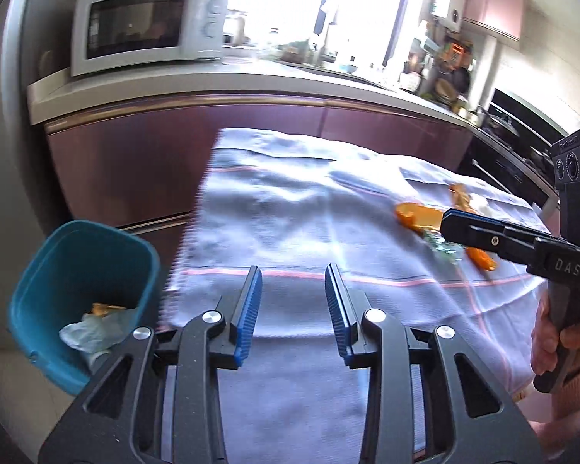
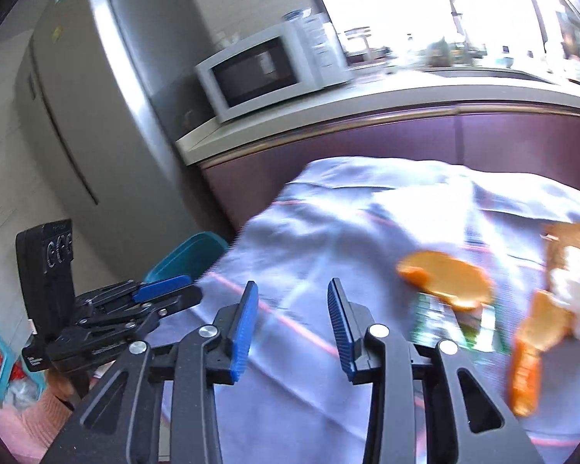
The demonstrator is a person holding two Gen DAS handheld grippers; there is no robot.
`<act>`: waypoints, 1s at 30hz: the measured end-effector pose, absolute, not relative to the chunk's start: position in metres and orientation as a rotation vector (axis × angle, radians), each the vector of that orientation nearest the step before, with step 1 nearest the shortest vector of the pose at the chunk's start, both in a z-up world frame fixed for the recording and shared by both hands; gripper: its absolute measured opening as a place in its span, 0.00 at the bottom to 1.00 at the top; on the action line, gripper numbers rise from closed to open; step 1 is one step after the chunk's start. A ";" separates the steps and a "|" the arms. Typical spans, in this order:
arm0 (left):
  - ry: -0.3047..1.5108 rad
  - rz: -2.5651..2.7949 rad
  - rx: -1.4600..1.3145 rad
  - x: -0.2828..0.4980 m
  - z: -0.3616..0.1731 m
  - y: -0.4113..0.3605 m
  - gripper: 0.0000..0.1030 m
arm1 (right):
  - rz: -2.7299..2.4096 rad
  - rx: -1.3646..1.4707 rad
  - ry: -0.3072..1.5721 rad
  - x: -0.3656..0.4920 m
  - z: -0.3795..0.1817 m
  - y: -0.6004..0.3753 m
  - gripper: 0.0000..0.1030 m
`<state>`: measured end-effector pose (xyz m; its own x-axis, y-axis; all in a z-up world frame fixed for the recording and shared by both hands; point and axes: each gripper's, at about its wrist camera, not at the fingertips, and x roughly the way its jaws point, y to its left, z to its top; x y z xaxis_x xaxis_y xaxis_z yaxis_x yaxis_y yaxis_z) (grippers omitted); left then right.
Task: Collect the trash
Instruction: 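Grasp the green candy wrapper with the left tool while the right tool grasps a white tissue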
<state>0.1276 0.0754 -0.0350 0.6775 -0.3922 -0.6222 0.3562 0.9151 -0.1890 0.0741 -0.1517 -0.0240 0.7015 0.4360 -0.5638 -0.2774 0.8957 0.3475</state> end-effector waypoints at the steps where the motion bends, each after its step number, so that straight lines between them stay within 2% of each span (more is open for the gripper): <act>1: 0.714 -0.438 -0.047 0.127 -0.035 0.065 0.36 | 0.366 0.255 0.680 0.071 -0.025 -0.165 0.35; 6: 0.733 -0.531 -0.025 0.123 -0.037 0.013 0.37 | 0.205 0.312 0.649 0.054 -0.030 -0.230 0.40; 9: 0.748 -0.579 -0.008 0.125 -0.042 -0.015 0.41 | 0.124 0.337 0.634 0.053 -0.033 -0.263 0.44; 16: 0.795 -0.642 0.024 0.137 -0.052 -0.069 0.51 | 0.002 0.359 0.625 0.056 -0.045 -0.316 0.60; 18: 0.820 -0.656 0.017 0.144 -0.056 -0.080 0.51 | -0.009 0.360 0.633 0.061 -0.049 -0.323 0.66; 23: 0.871 -0.656 0.005 0.162 -0.062 -0.098 0.53 | -0.021 0.383 0.651 0.073 -0.058 -0.333 0.73; 28: 0.912 -0.670 -0.011 0.171 -0.068 -0.112 0.53 | -0.016 0.404 0.663 0.081 -0.063 -0.341 0.74; 30: 0.931 -0.679 -0.021 0.174 -0.071 -0.116 0.49 | -0.011 0.408 0.673 0.083 -0.065 -0.342 0.71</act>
<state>0.1743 -0.1157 -0.0712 0.4064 -0.5468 -0.7320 0.5294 0.7939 -0.2990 0.0831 -0.3424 -0.0655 0.7849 0.1206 -0.6077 0.1404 0.9208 0.3640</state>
